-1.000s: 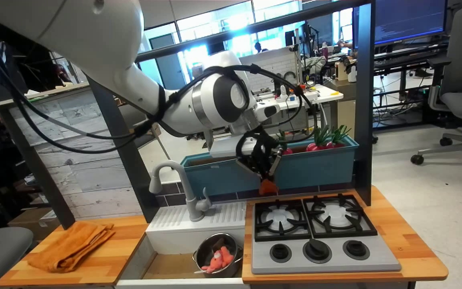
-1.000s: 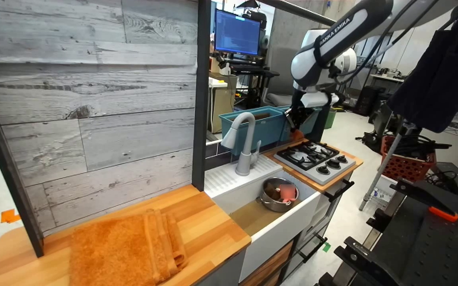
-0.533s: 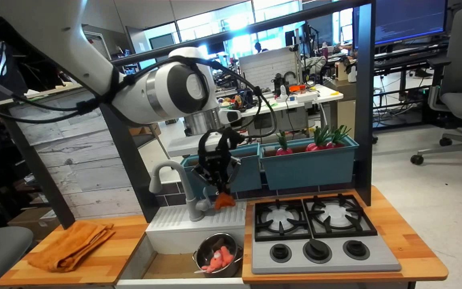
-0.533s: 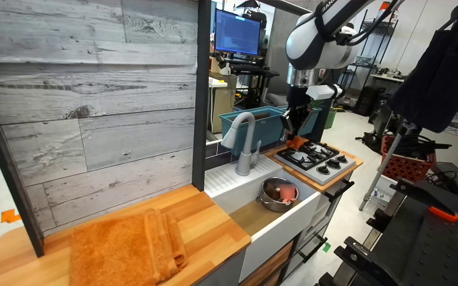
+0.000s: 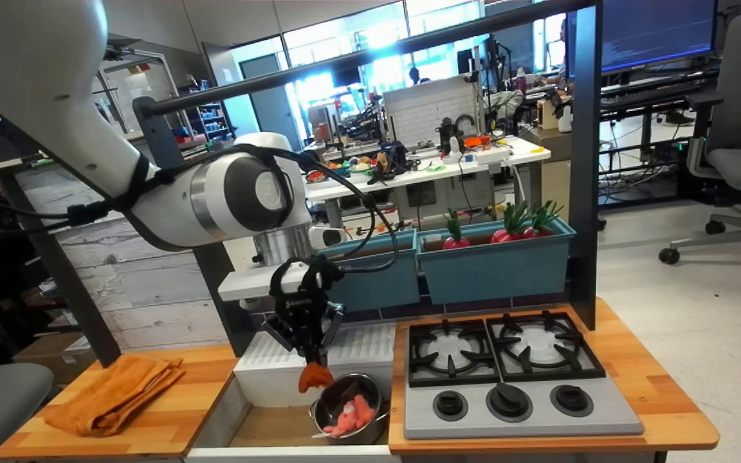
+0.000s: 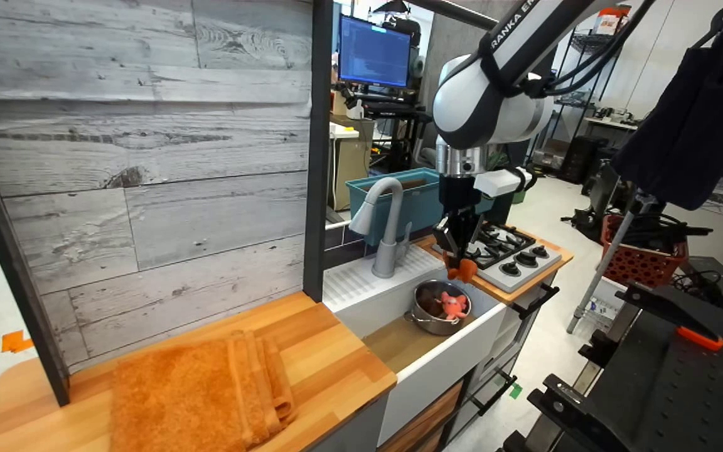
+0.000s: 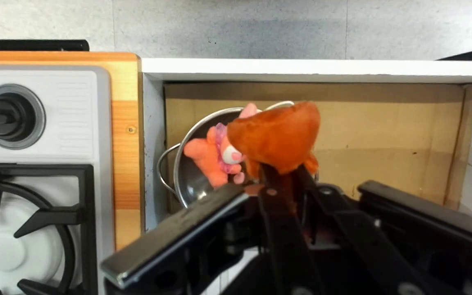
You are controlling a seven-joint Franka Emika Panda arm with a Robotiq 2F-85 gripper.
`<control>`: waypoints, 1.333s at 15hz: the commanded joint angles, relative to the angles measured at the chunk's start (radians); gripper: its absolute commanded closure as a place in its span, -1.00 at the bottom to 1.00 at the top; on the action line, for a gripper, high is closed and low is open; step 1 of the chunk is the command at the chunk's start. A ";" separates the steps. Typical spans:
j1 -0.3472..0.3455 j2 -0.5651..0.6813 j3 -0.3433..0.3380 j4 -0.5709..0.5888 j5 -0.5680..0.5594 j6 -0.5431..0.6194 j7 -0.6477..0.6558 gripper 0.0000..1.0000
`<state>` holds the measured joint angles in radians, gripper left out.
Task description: Pick up the plush toys from the counter and stove and put them in the pot, then wipe the counter
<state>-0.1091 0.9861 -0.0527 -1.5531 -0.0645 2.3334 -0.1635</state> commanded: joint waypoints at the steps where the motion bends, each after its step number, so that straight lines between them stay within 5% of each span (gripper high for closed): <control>1: 0.006 0.031 0.002 0.000 -0.005 0.099 0.023 0.94; 3: 0.006 0.047 0.001 0.002 -0.003 0.139 0.031 0.77; 4: 0.005 0.053 0.000 0.002 -0.002 0.155 0.033 0.27; 7: 0.000 0.053 0.002 -0.004 0.000 0.162 0.032 0.03; 8: 0.000 0.061 0.004 0.008 -0.004 0.137 0.022 0.36; 10: 0.000 0.062 0.003 0.008 -0.004 0.137 0.023 0.09; 13: 0.000 0.062 0.003 0.008 -0.004 0.138 0.023 0.03; 14: 0.012 0.055 -0.011 0.000 -0.013 0.139 0.036 -0.47; 18: 0.014 -0.072 -0.023 -0.125 -0.039 0.154 0.013 -0.93; 20: 0.011 -0.163 -0.027 -0.212 -0.054 0.185 0.003 -1.00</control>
<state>-0.1037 0.9878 -0.0678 -1.5970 -0.0897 2.4745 -0.1454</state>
